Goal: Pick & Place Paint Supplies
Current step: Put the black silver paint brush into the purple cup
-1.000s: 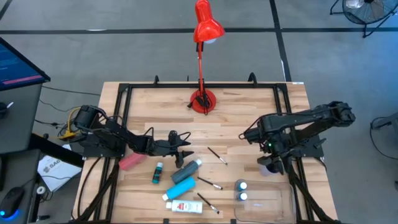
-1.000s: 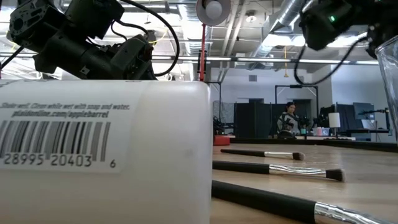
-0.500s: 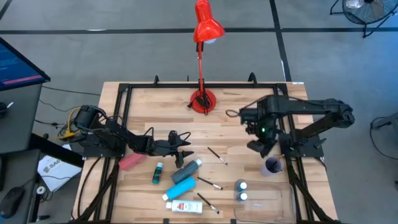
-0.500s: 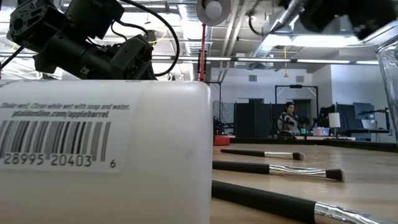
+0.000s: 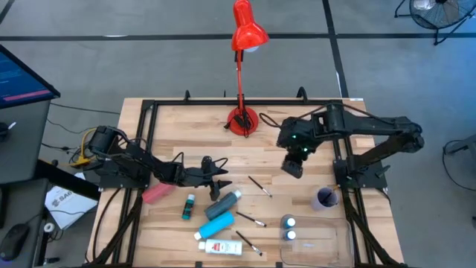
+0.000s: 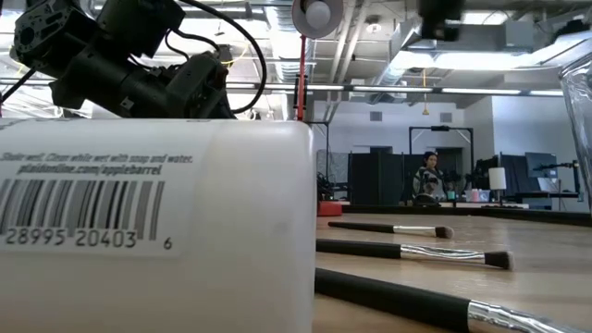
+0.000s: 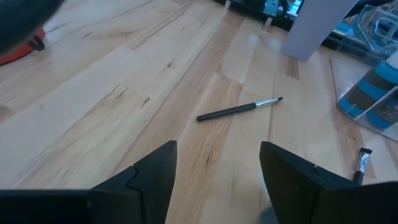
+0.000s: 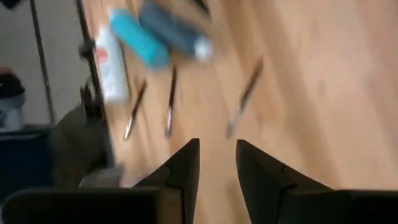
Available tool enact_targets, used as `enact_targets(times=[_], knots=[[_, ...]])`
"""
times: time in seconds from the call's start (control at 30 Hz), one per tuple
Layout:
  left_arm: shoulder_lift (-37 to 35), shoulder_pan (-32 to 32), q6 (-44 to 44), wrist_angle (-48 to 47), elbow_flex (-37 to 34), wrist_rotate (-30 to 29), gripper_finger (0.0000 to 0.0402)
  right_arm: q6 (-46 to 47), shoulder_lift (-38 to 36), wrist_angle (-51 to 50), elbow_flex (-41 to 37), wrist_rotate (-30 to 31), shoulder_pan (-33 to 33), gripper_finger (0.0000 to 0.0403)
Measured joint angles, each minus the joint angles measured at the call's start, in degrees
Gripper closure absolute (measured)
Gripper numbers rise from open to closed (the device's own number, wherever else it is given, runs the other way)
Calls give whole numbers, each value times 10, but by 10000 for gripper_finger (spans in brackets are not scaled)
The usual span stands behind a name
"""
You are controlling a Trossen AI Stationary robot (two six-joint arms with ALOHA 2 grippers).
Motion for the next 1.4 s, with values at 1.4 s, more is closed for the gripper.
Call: enact_targets(times=[1.4], knots=[[0, 13, 84, 53, 163, 47, 193, -331, -267, 926, -530, 217, 195, 305]])
